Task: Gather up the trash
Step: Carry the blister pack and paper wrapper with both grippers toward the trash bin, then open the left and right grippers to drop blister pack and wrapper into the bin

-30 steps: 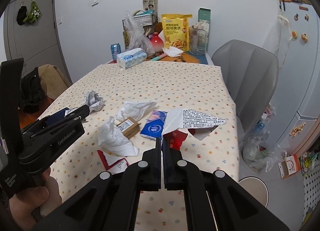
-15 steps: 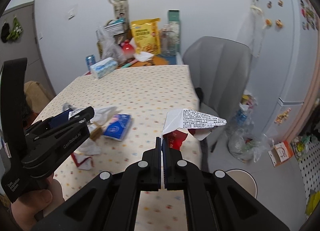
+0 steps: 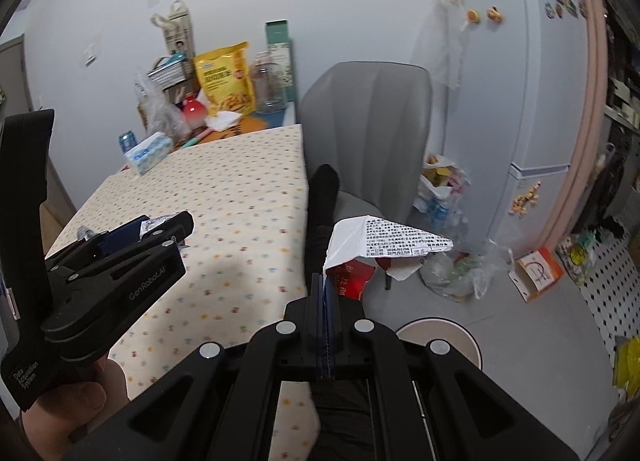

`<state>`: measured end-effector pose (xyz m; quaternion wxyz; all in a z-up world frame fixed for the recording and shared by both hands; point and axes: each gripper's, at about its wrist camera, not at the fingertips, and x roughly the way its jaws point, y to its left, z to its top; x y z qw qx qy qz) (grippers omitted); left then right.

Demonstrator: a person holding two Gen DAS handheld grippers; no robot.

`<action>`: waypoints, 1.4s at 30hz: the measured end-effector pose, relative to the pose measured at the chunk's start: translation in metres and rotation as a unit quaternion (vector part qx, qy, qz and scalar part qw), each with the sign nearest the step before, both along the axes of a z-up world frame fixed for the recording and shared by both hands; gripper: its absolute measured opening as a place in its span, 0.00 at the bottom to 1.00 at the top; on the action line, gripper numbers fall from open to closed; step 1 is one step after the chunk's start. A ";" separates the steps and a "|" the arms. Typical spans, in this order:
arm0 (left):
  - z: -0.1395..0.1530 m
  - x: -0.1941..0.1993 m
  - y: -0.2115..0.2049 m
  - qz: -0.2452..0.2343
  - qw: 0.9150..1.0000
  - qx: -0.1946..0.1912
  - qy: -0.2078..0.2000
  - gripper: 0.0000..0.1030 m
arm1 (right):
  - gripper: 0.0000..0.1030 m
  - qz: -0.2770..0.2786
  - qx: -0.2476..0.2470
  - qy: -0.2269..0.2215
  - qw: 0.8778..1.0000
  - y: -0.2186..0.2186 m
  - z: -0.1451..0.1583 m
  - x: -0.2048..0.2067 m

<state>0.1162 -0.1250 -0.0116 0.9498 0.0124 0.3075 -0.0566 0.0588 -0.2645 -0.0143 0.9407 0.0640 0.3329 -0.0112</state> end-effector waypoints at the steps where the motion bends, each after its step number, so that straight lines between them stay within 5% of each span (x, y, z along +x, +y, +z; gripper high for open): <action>1: -0.001 0.001 -0.006 -0.005 1.000 0.001 0.002 0.46 | 0.02 -0.004 0.001 0.001 1.000 -0.005 -0.001 0.000; 33: -0.076 0.052 -0.152 -0.113 0.990 0.033 0.084 0.46 | 0.03 -0.134 0.035 0.091 0.986 -0.151 -0.092 0.034; 42: -0.088 0.057 -0.172 -0.123 0.986 0.047 0.099 0.46 | 0.10 -0.152 0.044 0.102 0.982 -0.172 -0.108 0.036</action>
